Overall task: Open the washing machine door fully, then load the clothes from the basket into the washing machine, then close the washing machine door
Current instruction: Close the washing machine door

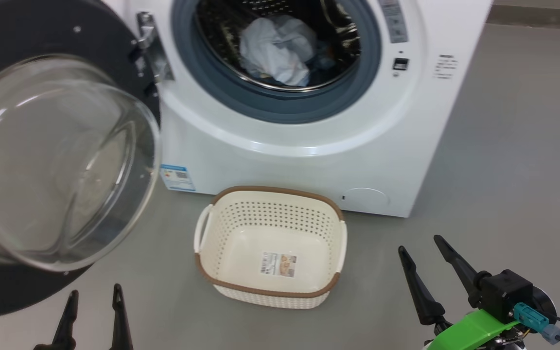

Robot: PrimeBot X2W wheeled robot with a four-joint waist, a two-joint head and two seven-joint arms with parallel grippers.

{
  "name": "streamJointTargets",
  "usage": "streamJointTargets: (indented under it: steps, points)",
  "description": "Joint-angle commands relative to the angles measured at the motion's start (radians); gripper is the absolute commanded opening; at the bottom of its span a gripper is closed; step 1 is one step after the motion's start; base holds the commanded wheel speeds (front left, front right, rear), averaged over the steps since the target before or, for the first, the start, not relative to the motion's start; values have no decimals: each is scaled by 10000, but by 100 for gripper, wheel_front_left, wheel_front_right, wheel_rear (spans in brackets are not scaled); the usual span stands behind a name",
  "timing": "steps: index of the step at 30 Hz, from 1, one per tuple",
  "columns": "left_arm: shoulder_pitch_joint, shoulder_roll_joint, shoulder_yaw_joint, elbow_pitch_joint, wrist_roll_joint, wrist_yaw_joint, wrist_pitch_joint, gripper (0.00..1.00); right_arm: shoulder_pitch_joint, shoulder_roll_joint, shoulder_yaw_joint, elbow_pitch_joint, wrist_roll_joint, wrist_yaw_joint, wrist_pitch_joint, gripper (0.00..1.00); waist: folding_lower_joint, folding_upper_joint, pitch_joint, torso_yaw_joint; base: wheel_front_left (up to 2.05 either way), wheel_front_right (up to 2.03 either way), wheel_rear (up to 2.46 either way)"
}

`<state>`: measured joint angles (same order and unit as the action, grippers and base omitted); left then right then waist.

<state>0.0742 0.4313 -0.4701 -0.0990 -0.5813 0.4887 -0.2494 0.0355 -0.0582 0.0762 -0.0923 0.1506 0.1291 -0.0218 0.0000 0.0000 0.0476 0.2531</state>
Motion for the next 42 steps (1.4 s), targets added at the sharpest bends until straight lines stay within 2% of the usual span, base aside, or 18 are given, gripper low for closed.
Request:
streamJointTargets:
  steps: [1, 7, 16, 34, 35, 36, 37, 42]
  points:
    - [-397, 128, 450, -144, 160, -47, -106, 100, -408, -50, 293, -296, -46, 16, 31, 100, 0, 0, 18, 950, 0, 0, 0]
    - [-302, 41, 549, -92, 235, -105, -115, 100, -413, -37, 386, -289, -18, 16, 49, 100, 0, 0, -55, 1650, 0, 0, 0]
    - [-272, -1, 626, -122, 287, -177, -119, 100, -371, 11, 423, -229, 19, 16, 24, 100, 0, 0, -47, 2247, 0, 0, 0]
    - [-160, -119, 813, -53, 320, -341, -123, 100, -439, 47, 507, -106, 27, 16, -30, 100, 0, 0, 16, 2395, 0, 0, 0]
    - [-163, -124, 815, -36, 321, -353, -123, 44, -443, 47, 505, -104, 24, 16, -27, 100, 0, 0, 23, 2392, 0, 0, 0]
    - [-169, -137, 814, -26, 332, -362, -123, 11, -445, 48, 504, -104, 21, 16, -26, 100, 0, 0, 28, 2389, 0, 0, 0]
    - [-171, -156, 802, -25, 322, -397, -123, 0, -446, 48, 504, -104, 20, 16, -25, 100, 0, 0, 32, 2386, 0, 0, 0]
    - [-147, -217, 822, -14, 375, -455, -123, 0, -431, 41, 509, -96, 18, 16, -21, 100, 0, 0, 15, 2383, 0, 0, 0]
